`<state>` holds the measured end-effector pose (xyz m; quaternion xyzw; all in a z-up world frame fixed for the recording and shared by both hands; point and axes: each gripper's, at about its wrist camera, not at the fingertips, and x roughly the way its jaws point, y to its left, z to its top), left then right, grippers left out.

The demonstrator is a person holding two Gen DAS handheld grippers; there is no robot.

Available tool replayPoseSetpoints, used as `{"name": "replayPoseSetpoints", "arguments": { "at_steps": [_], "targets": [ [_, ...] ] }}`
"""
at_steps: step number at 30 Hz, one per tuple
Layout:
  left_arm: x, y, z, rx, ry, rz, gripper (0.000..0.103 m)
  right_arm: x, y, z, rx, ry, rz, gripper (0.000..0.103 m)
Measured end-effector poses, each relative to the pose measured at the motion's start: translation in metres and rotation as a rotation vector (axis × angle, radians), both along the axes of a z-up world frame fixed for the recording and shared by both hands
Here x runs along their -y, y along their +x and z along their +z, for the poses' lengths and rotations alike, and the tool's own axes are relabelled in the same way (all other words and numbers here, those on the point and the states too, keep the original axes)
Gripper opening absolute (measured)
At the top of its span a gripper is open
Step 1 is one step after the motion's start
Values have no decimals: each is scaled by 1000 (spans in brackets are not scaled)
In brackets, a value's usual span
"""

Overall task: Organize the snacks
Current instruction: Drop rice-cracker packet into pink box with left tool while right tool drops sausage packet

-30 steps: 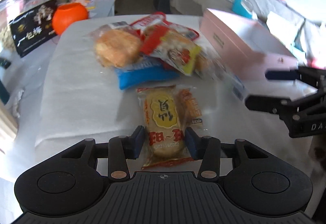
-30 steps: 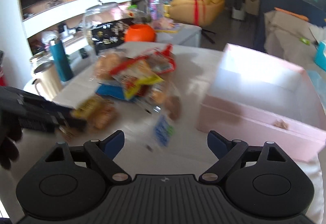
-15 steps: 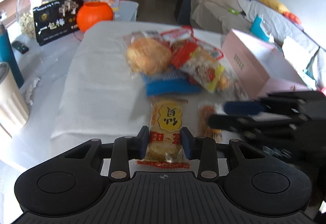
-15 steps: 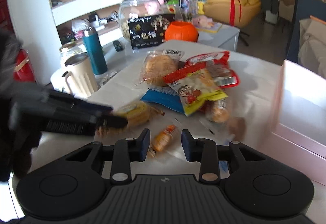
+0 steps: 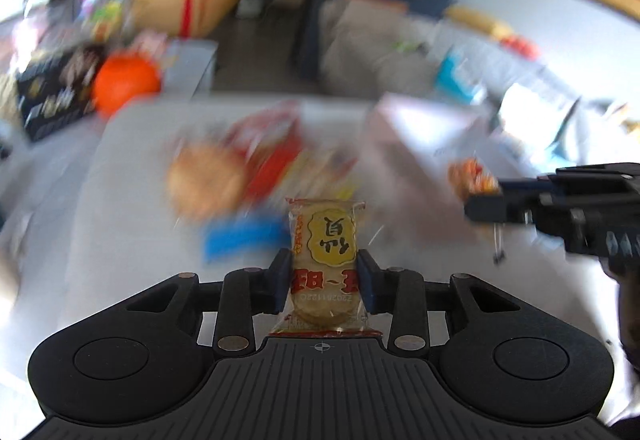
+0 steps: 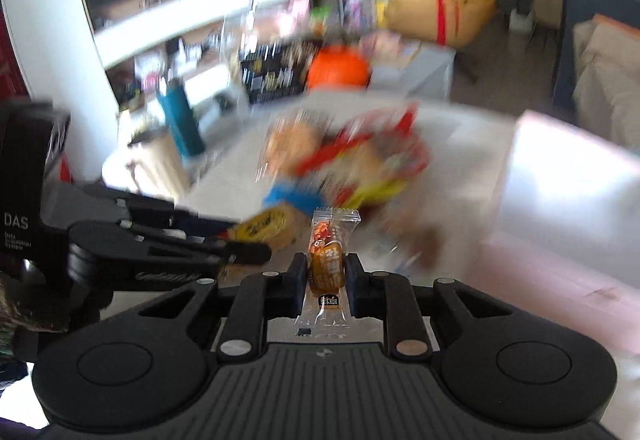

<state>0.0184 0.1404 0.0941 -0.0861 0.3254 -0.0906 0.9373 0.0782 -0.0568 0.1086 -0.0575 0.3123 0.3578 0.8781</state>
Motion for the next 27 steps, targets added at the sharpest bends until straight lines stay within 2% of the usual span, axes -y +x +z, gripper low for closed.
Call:
{"name": "replayPoseSetpoints", "arguments": {
  "at_steps": [3, 5, 6, 8, 9, 10, 11, 13, 16, 21, 23, 25, 27],
  "targets": [
    [21, 15, 48, 131, 17, -40, 39, 39, 18, 48, 83, 65, -102, 20],
    [36, 34, 78, 216, -33, -85, 41, 60, 34, 71, 127, 82, -183, 20],
    [43, 47, 89, 242, -74, -110, 46, 69, 43, 80, 150, 76, -227, 20],
    [54, 81, 100, 233, -172, -151, 47, 82, 60, 91, 186, 56, -291, 21],
    [58, 96, 100, 208, -207, -155, 44, 90, 70, 94, 198, 48, -315, 21],
    [62, 110, 97, 179, -227, -149, 43, 97, 78, 94, 194, 43, -345, 27],
    [65, 117, 92, 161, -225, -142, 43, 105, 84, 92, 178, 38, -376, 37],
    [65, 119, 81, 152, -191, -132, 43, 117, 88, 81, 133, 28, -403, 42],
    [57, 108, 55, 121, -114, -83, 43, 130, 79, 51, 61, 13, -374, 42],
    [27, 78, 12, 69, -41, 51, 43, 117, 57, -27, -146, -36, -204, 42],
    [8, 66, 0, 56, -30, 131, 43, 103, 52, -49, -173, -70, -161, 42],
    [-9, 56, -10, 51, -11, 194, 43, 88, 53, -62, -169, -96, -163, 42],
    [-21, 47, -14, 51, 6, 231, 43, 86, 64, -66, -201, -65, -173, 42]
  ]
}}
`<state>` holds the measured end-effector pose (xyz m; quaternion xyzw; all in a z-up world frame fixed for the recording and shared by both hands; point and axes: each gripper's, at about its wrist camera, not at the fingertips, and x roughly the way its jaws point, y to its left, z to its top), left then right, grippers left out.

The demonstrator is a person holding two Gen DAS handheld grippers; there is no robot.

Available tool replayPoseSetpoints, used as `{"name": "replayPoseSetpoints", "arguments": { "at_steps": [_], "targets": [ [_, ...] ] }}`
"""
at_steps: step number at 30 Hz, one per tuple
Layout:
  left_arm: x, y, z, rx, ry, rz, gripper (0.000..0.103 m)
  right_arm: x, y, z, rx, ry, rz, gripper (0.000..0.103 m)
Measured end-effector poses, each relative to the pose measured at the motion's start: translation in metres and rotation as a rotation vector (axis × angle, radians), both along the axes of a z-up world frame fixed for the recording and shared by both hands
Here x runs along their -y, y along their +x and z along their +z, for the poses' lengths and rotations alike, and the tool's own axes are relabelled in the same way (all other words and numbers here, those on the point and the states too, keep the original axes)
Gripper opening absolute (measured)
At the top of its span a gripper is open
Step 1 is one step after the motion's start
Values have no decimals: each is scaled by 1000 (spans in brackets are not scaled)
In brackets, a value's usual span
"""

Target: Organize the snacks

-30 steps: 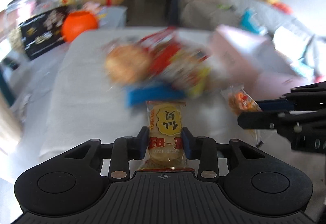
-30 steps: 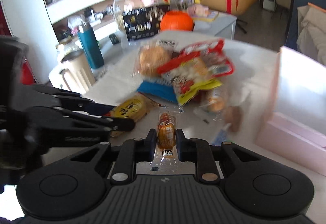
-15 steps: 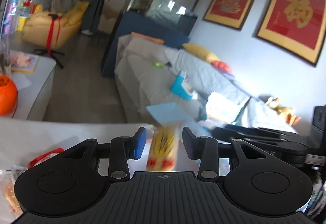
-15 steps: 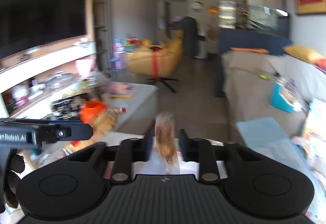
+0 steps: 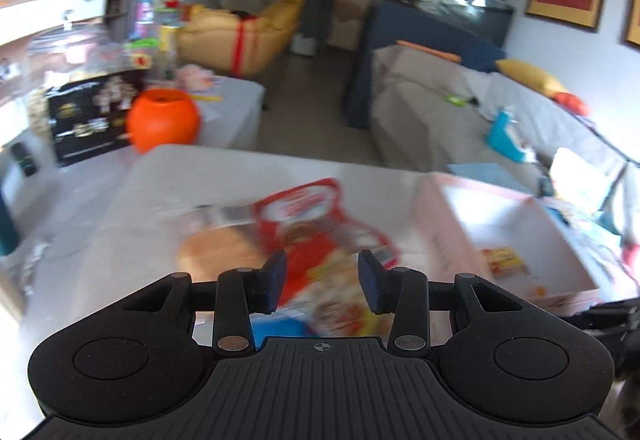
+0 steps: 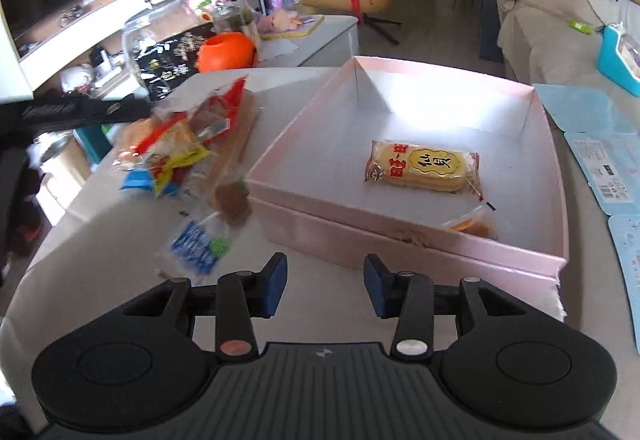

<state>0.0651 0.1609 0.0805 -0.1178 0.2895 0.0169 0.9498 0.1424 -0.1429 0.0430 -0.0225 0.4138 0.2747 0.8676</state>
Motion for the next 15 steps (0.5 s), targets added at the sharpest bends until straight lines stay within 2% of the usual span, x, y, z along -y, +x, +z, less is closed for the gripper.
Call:
{"name": "replayPoseSetpoints", "arguments": {
  "at_steps": [3, 5, 8, 11, 12, 15],
  "targets": [
    [-14, -5, -3, 2, -4, 45, 43, 0, 13, 2, -48, 102, -26, 42],
    [-24, 0, -4, -2, -7, 80, 43, -7, 23, 5, -51, 119, -40, 42],
    [-31, 9, -4, -9, 11, 146, 43, -18, 30, 2, -44, 103, -44, 43],
    [-37, 31, -11, -67, 50, 194, 44, -35, 40, -2, -46, 88, -30, 43],
    [-39, 38, -15, -92, 55, 192, 50, -38, 39, -2, -42, 82, -28, 43],
    [-47, 51, -21, -74, 35, 184, 57, -49, 32, 0, -4, 63, -9, 50]
  ]
}}
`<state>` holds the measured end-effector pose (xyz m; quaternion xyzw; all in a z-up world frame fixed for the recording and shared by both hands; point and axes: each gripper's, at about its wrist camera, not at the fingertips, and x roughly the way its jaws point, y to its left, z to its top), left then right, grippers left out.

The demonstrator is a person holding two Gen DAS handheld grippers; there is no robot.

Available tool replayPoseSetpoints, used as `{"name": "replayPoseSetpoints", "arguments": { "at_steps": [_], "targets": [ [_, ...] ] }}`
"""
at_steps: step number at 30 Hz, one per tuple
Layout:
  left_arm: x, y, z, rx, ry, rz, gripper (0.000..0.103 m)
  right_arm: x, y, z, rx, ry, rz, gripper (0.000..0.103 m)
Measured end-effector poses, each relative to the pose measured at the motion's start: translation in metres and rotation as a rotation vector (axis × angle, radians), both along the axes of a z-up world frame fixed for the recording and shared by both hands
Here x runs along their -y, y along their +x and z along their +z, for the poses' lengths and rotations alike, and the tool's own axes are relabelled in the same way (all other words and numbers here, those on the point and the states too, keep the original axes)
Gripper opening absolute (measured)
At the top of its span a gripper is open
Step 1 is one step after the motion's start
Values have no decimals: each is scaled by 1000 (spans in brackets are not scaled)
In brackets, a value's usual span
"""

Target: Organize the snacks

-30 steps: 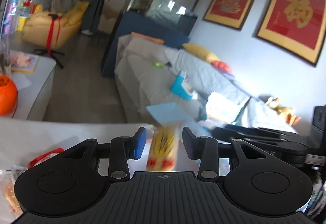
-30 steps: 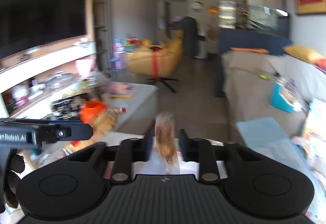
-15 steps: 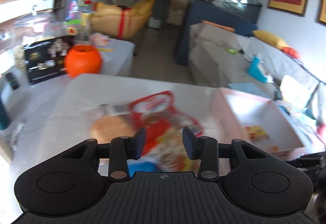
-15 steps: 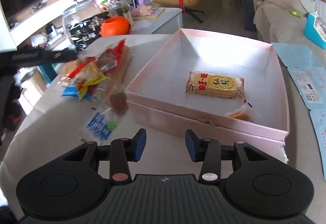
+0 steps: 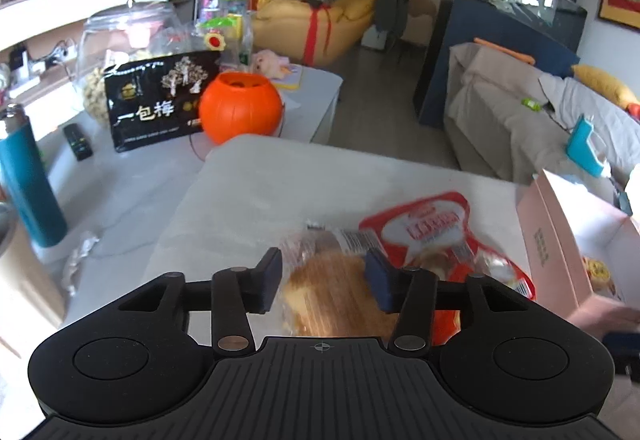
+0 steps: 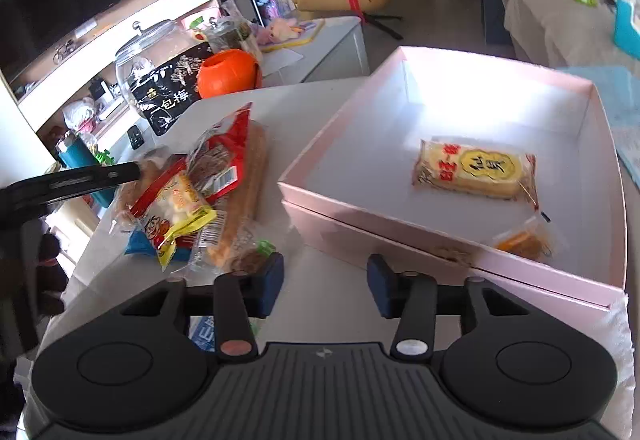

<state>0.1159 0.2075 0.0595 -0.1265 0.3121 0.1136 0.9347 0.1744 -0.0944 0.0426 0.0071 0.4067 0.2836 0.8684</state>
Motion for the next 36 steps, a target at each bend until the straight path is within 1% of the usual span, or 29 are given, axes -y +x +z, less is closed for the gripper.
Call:
{"name": "replayPoseSetpoints", "arguments": {
  "at_steps": [1, 3, 6, 10, 12, 14, 16, 19, 23, 24, 26, 27, 30, 31, 33, 36],
  "targets": [
    [-1, 4, -1, -7, -6, 2, 61, -1, -4, 1, 13, -9, 8, 53],
    [0, 11, -3, -28, -7, -5, 64, -5, -10, 2, 34, -34, 19, 54],
    [8, 14, -5, -57, 15, -37, 65, -8, -14, 3, 51, -61, 24, 54],
    [17, 1, -8, -68, 53, -98, 65, -11, -19, 4, 39, -45, 36, 54],
    [18, -8, -9, -70, 34, -128, 65, -15, -23, 5, 49, -48, 50, 55],
    [18, -18, -11, -74, -2, -153, 64, -22, -26, 6, 55, -51, 61, 55],
    [18, -27, -10, -76, -36, -170, 62, -28, -28, 8, 52, -41, 75, 55],
    [25, -40, -6, -83, -68, -195, 55, -38, -28, 8, 52, -37, 88, 55],
    [44, -57, -2, -92, -73, -267, 42, -46, -30, 5, 66, -81, 87, 55],
    [49, -60, -3, -99, -77, -291, 34, -45, -31, 4, 79, -103, 75, 55],
    [59, -63, -6, -114, -83, -334, 34, -38, -31, 2, 96, -136, 42, 55],
    [64, -64, -8, -118, -73, -342, 34, -33, -30, 1, 95, -148, 23, 55],
    [75, -64, -9, -116, -19, -339, 34, -15, -24, -3, 71, -162, -35, 55],
    [76, -64, -9, -117, -17, -335, 34, -10, -23, -4, 67, -158, -43, 57],
    [77, -63, -10, -119, -19, -329, 35, -3, -23, -2, 67, -157, -60, 58],
    [74, -63, -10, -120, -25, -331, 36, -1, -27, 0, 96, -171, -70, 58]
  ]
}}
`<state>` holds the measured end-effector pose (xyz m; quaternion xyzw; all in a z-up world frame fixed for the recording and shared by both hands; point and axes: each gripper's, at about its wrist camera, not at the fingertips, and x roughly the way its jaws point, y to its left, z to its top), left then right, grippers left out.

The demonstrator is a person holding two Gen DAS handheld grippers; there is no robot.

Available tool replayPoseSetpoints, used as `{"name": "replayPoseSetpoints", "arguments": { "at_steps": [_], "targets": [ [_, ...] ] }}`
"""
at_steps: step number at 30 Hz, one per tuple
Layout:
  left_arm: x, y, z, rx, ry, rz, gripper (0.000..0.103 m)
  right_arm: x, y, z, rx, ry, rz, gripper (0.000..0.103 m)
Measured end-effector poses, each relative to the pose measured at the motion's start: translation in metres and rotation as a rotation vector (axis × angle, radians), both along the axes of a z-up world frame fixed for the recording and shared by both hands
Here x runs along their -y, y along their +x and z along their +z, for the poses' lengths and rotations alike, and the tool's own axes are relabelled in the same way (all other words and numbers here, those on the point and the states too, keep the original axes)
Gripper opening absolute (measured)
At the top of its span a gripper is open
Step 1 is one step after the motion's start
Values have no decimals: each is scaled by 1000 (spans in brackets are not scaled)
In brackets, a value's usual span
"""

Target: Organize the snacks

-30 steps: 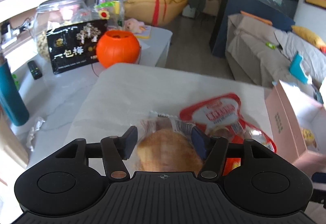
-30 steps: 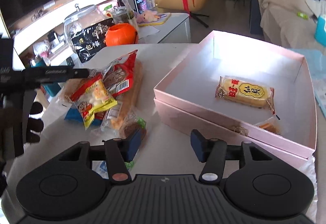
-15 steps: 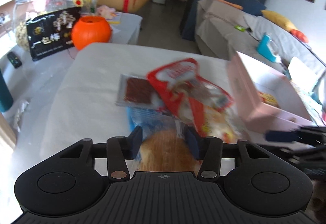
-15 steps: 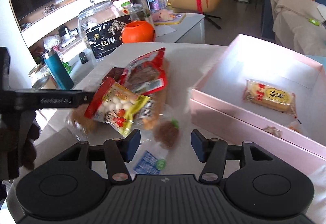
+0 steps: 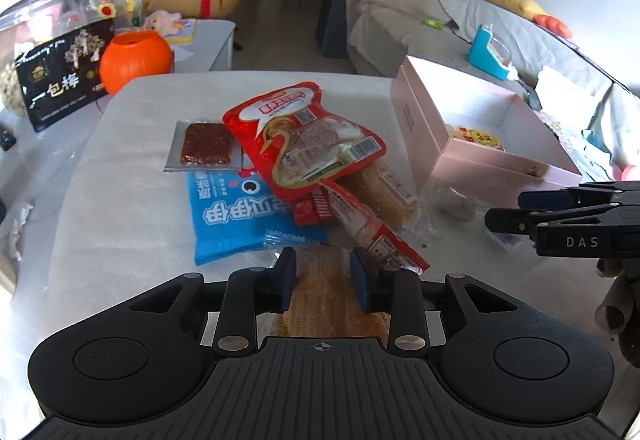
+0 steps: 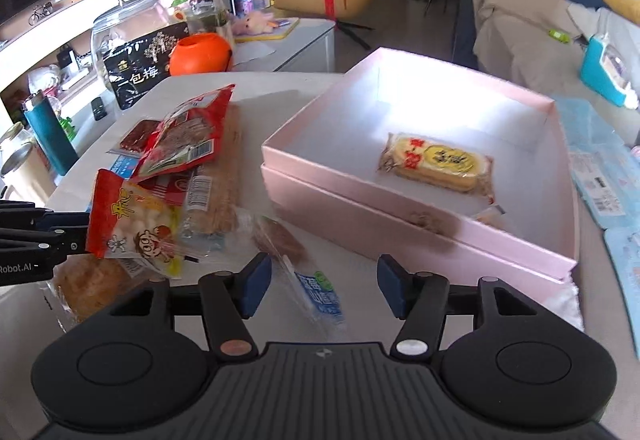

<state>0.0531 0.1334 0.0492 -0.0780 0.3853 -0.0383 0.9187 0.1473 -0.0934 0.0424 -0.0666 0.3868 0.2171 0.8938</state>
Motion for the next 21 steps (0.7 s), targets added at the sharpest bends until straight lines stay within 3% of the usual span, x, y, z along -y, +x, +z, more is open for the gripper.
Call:
{"name": "replayPoseSetpoints", "arguments": {
  "at_steps": [5, 10, 16, 21],
  "targets": [
    [-8, -1, 0, -6, -11, 7, 43, -2, 0, -4, -14, -13, 7, 58],
    [-30, -10, 4, 8, 19, 97, 43, 3, -2, -17, -89, 11, 34, 58],
    [-50, -22, 19, 57, -91, 148, 41, -1, -17, -16, -101, 57, 124, 58],
    [-41, 0, 37, 98, -160, 97, 41, -14, -30, -7, -39, 45, 180, 58]
  ]
}}
